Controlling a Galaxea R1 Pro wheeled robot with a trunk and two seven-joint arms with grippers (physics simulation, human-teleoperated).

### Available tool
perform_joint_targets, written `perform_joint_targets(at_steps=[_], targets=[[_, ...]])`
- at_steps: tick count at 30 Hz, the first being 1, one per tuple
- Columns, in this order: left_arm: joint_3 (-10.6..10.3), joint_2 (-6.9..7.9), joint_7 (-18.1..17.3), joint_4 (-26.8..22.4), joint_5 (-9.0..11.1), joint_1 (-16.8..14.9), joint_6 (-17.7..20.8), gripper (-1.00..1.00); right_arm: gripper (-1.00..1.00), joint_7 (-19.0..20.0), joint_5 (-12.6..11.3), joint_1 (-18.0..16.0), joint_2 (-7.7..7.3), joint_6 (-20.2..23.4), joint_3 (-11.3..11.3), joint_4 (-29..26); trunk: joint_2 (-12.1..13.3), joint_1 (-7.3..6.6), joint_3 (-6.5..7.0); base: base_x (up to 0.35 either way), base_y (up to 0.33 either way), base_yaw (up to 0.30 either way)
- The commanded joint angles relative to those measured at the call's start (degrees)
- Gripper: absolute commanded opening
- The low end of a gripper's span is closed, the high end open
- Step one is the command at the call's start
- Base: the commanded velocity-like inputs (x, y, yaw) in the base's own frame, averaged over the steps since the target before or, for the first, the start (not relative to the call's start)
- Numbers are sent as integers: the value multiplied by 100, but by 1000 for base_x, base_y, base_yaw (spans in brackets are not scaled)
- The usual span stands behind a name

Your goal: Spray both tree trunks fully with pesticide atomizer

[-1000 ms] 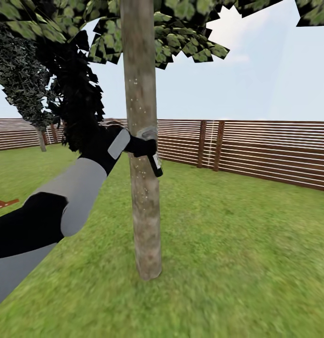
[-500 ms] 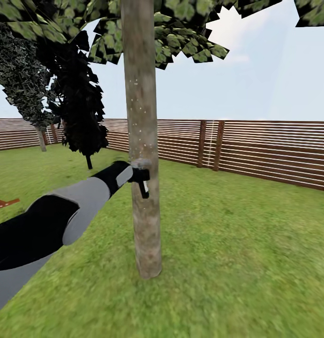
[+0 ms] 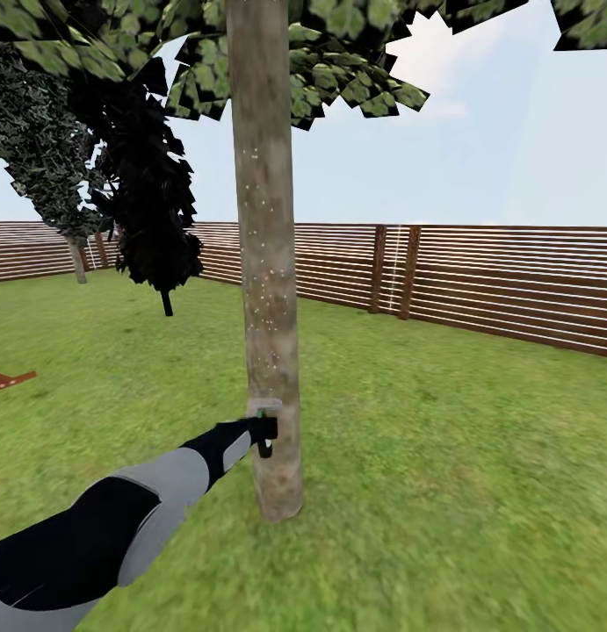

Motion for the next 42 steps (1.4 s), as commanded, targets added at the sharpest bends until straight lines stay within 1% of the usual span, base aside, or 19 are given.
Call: perform_joint_targets(at_steps=[1,4,7,16,27,42], targets=[[-52,0,-9,-6,45,45,-11,-100,100,-17,-42,-3,1,-7,49,-3,-9,2,-10,0,0,0],[-51,0,-9,-7,47,126,-57,-100,100,-17,-43,-2,3,-1,49,-3,-9,2,-10,0,16,0],[-51,0,-9,-7,45,143,-67,-100,100,-17,-43,-1,20,1,48,-3,-9,2,-10,0,208,0],[-51,13,-23,-7,42,149,-78,-100,100,-13,-44,-2,48,1,48,-3,-9,2,-12,0,332,-5],[-51,16,-28,-7,42,149,-78,-100,100,-13,-44,-3,74,1,48,-3,-9,2,-73,7,350,-84],[-51,19,-35,-3,42,149,-72,-100,100,0,-44,-1,74,8,48,-3,-9,2,-78,80,350,-251]])
